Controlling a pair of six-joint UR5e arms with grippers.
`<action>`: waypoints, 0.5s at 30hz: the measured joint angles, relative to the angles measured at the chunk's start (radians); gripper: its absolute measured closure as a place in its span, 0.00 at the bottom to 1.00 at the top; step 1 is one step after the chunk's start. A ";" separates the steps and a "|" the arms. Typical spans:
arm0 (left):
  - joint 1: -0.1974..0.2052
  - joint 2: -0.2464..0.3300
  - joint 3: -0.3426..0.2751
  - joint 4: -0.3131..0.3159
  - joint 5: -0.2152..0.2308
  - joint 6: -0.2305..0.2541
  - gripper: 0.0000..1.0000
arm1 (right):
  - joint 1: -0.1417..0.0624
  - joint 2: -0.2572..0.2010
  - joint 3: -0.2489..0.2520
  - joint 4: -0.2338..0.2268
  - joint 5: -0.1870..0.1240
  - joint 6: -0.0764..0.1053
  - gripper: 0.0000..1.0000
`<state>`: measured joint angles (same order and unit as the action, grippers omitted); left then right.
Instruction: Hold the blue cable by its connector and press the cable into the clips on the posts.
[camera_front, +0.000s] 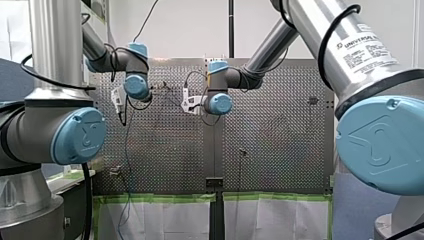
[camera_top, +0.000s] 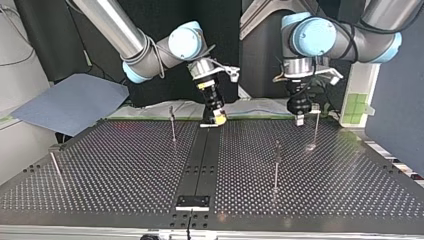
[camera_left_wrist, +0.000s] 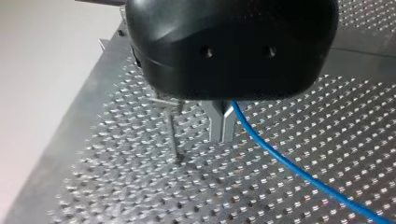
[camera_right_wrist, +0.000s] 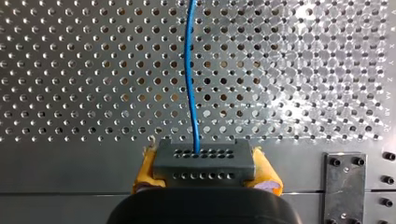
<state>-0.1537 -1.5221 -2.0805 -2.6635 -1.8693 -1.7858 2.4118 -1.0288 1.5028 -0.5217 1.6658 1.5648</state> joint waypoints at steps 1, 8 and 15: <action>0.005 0.006 0.002 -0.002 -0.002 0.000 0.99 | 0.000 0.000 -0.002 0.001 0.000 0.000 1.00; 0.020 -0.004 0.058 -0.057 0.006 -0.048 0.99 | 0.005 0.001 -0.022 0.017 0.001 -0.009 1.00; 0.001 0.029 0.116 -0.131 -0.041 -0.021 0.99 | 0.008 0.001 -0.025 0.028 0.002 -0.012 1.00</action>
<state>-0.1530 -1.4931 -1.9645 -2.7946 -1.9107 -1.8069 2.4194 -1.0273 1.4778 -0.4937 1.6678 1.5524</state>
